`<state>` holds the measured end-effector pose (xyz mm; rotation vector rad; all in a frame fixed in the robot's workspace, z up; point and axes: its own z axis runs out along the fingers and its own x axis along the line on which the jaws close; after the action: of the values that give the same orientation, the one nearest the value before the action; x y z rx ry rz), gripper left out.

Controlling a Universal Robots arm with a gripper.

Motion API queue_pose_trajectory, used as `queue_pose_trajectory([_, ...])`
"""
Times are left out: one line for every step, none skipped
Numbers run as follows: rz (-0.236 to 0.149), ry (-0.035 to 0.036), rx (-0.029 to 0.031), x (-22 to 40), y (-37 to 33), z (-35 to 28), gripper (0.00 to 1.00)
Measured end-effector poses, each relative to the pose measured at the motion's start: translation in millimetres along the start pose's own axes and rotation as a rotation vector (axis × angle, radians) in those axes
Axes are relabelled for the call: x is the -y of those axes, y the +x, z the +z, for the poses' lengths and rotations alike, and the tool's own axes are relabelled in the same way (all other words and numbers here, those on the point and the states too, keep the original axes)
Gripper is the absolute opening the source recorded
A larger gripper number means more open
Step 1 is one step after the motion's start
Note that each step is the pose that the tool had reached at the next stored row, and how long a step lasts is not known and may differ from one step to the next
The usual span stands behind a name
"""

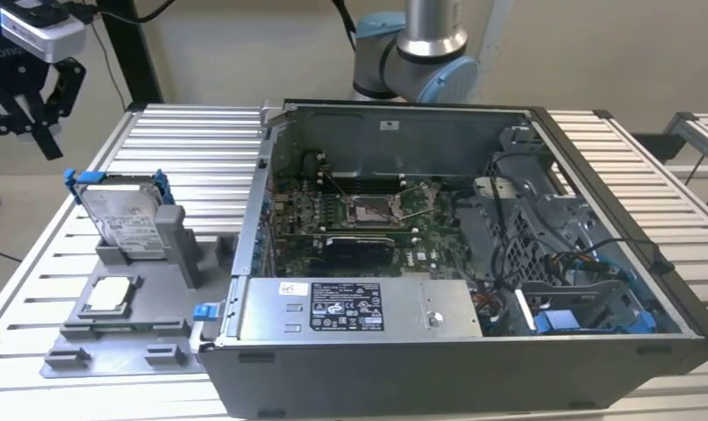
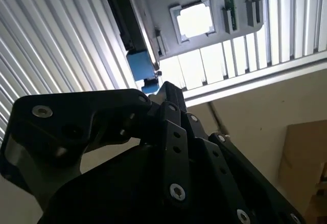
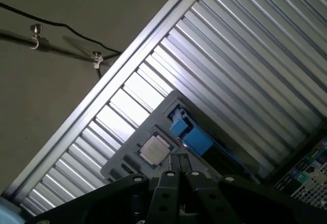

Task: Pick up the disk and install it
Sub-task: 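Pick up the disk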

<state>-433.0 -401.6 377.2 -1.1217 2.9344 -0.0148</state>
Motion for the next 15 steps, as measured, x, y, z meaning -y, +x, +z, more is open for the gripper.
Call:
queue_pose_trajectory([-0.011, 0.0008, -0.0006, 0.0, 0.0, 0.0, 0.0])
queue_pose_trajectory([-0.022, 0.0017, -0.0013, 0.0, 0.0, 0.0, 0.0])
queue_pose_trajectory([-0.033, 0.0025, -0.0019, 0.0, 0.0, 0.0, 0.0])
queue_pose_trajectory([-0.044, 0.0035, -0.0026, 0.0, 0.0, 0.0, 0.0])
queue_pose_trajectory([-0.056, 0.0045, -0.0034, 0.0, 0.0, 0.0, 0.0])
queue_pose_trajectory([-0.067, 0.0055, -0.0042, 0.0, 0.0, 0.0, 0.0])
queue_pose_trajectory([-0.077, 0.0065, -0.0049, 0.0, 0.0, 0.0, 0.0])
queue_pose_trajectory([-0.088, 0.0076, -0.0059, 0.0, 0.0, 0.0, 0.0])
queue_pose_trajectory([-0.099, 0.0087, -0.0068, 0.0, 0.0, 0.0, 0.0])
queue_pose_trajectory([-0.11, 0.0097, -0.0075, 0.0, 0.0, 0.0, 0.0])
queue_pose_trajectory([-0.122, 0.0107, -0.0082, 0.0, 0.0, 0.0, 0.0])
queue_pose_trajectory([-0.134, 0.0115, -0.0088, 0.0, 0.0, 0.0, 0.0])
queue_pose_trajectory([-0.145, 0.0123, -0.0093, 0.0, 0.0, 0.0, 0.0])
queue_pose_trajectory([-0.157, 0.0131, -0.0099, 0.0, 0.0, 0.0, 0.0])
queue_pose_trajectory([-0.168, 0.014, -0.0106, 0.0, 0.0, 0.0, 0.0])
